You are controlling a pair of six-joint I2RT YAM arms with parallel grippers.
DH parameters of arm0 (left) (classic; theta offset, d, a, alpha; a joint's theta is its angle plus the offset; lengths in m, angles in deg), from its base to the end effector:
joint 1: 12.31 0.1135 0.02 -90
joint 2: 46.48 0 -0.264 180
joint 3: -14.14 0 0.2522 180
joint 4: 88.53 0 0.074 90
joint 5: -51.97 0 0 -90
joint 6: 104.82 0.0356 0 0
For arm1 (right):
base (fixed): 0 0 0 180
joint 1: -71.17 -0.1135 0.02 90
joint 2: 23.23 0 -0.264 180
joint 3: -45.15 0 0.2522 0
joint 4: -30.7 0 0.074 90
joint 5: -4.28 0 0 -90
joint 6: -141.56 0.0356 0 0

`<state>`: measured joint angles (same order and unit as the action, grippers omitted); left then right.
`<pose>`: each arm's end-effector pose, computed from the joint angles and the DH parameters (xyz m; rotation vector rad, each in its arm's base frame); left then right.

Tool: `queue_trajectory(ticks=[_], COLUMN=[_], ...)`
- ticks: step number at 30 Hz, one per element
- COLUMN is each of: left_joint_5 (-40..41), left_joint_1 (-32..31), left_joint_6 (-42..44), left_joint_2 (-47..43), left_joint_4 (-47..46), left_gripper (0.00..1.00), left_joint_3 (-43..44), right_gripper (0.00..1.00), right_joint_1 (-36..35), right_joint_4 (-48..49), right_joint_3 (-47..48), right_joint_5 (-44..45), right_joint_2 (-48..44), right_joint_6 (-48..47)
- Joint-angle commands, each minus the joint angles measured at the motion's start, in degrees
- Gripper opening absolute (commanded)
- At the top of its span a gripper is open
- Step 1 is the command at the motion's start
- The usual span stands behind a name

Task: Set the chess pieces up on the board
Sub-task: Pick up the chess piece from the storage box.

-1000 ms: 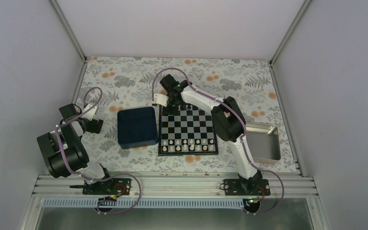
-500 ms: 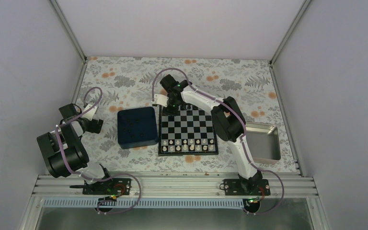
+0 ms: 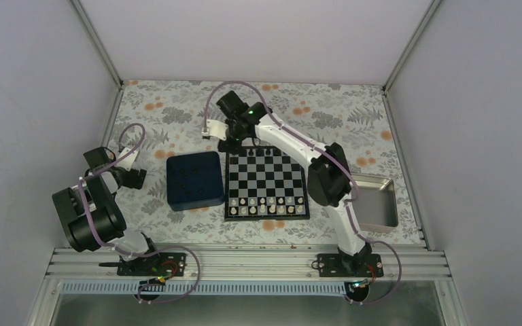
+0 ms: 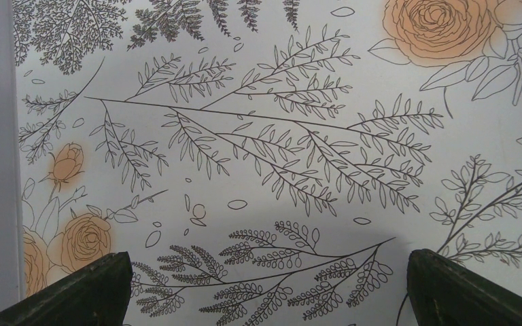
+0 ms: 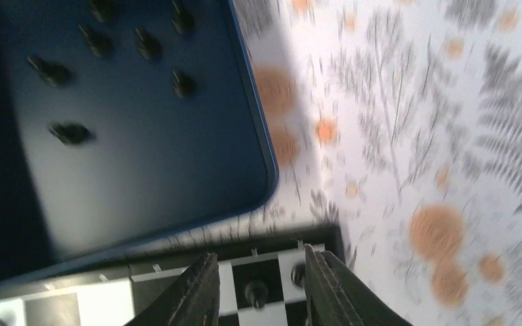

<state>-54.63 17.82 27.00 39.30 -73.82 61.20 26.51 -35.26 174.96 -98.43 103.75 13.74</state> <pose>0.2315 0.1226 0.1322 0.3678 2.4305 0.1867 0.3358 0.3428 0.2399 -1.8120 1.9592 0.3346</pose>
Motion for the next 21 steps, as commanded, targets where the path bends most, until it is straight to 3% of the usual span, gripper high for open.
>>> queue_trajectory(ticks=[1, 8, 21], left_joint_5=[-0.3, -0.6, -0.9], left_joint_1=[0.2, 0.1, 0.2], left_joint_6=[1.4, 1.4, 1.6], left_joint_2=[0.9, 0.7, 0.2], left_joint_4=[2.0, 2.1, 1.9], left_gripper=[1.0, 1.0, 1.0], left_joint_3=[-0.2, -0.3, -0.6], right_gripper=[0.35, 0.39, 0.47], right_joint_1=[-6.3, -12.1, -12.9], right_joint_4=[-2.6, 1.2, 9.7], right_joint_3=[6.0, 9.6, 6.4], right_joint_5=[0.1, 3.1, 7.8], right_joint_2=[-1.2, 5.4, 11.2], right_joint_6=[-0.4, -0.7, -0.1])
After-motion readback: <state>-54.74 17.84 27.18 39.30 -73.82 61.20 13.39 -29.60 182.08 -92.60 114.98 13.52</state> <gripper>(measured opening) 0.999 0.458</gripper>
